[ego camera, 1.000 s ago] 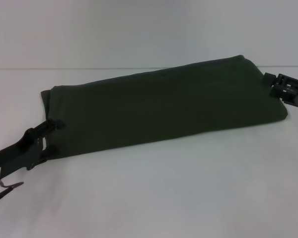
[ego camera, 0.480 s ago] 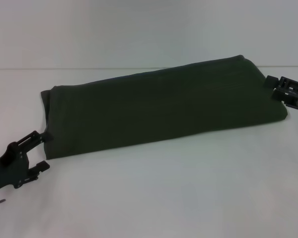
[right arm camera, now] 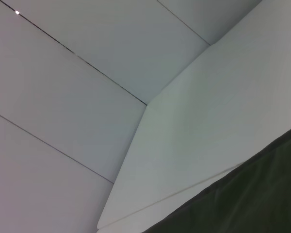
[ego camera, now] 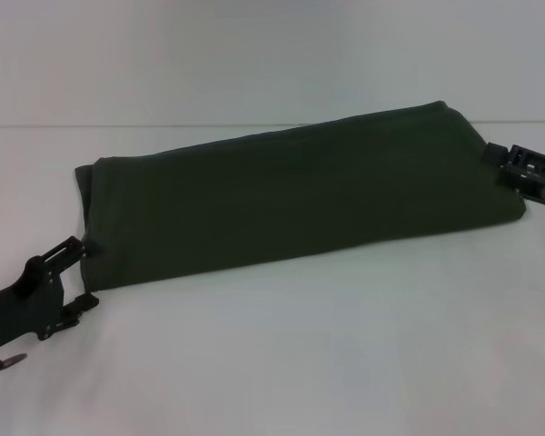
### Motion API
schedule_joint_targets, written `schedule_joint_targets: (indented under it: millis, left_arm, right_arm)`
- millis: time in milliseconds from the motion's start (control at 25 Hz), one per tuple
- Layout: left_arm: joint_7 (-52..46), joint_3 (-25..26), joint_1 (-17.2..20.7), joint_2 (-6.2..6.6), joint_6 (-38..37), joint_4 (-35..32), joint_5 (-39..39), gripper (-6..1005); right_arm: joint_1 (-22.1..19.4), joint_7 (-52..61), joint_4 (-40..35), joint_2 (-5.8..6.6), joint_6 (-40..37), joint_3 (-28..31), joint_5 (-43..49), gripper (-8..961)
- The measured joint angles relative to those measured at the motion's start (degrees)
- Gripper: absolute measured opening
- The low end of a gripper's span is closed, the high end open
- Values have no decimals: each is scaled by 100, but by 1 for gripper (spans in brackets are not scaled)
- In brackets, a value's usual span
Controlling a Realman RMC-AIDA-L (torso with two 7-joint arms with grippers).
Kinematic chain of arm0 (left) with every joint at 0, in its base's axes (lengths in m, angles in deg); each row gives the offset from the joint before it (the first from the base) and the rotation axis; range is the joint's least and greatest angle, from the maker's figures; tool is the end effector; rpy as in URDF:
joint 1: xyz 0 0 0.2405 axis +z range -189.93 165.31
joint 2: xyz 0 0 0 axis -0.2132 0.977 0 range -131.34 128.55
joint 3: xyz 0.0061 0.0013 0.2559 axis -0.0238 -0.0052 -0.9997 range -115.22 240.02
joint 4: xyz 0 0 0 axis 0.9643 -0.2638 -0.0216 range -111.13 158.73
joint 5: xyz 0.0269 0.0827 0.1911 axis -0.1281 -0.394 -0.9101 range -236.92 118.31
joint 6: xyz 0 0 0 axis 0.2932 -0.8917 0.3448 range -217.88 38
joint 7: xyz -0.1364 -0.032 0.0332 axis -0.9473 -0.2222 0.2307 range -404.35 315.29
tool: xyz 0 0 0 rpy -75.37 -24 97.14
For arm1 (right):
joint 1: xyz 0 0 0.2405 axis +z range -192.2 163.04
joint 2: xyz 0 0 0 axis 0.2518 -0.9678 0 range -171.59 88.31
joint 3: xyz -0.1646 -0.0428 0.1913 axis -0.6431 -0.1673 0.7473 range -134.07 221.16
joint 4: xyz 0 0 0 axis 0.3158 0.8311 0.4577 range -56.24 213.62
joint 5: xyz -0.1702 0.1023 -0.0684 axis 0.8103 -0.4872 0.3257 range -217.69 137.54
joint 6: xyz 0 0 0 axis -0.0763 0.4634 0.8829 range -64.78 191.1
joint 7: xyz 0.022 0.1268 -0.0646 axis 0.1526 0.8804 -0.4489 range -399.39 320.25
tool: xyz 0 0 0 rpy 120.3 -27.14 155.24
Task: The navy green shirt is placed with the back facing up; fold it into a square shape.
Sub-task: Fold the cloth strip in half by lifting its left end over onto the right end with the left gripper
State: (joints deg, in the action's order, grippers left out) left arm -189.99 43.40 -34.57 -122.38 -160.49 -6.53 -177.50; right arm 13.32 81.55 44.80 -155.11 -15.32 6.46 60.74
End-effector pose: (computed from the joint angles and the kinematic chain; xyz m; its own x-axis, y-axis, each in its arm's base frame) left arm -0.3685 0.2994 0.0047 -0.5723 0.5901 0.5694 0.8150 0.3324 0.4746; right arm 0.2988 0.3592 0.0584 0.0841 -0.6889 -0.7200 -0.9345 -0.3054 0.1830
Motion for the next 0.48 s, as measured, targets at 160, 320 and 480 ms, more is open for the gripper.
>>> schedule_joint_targets:
  millis: [160,320,480]
  left_arm:
    - [-22,-6,-55,2,45,25,2,935]
    - [-130,-38,-87,10,85,27,-22,934]
    - [-149,-34,-108,13,110,52,-12,932]
  right_arm:
    - [-9,-1,55,6,3,0,-3,852]
    - [-18,-1,58,17,7,13,-7,852]
    - [-20,-1,59,27,14,30,-19,852]
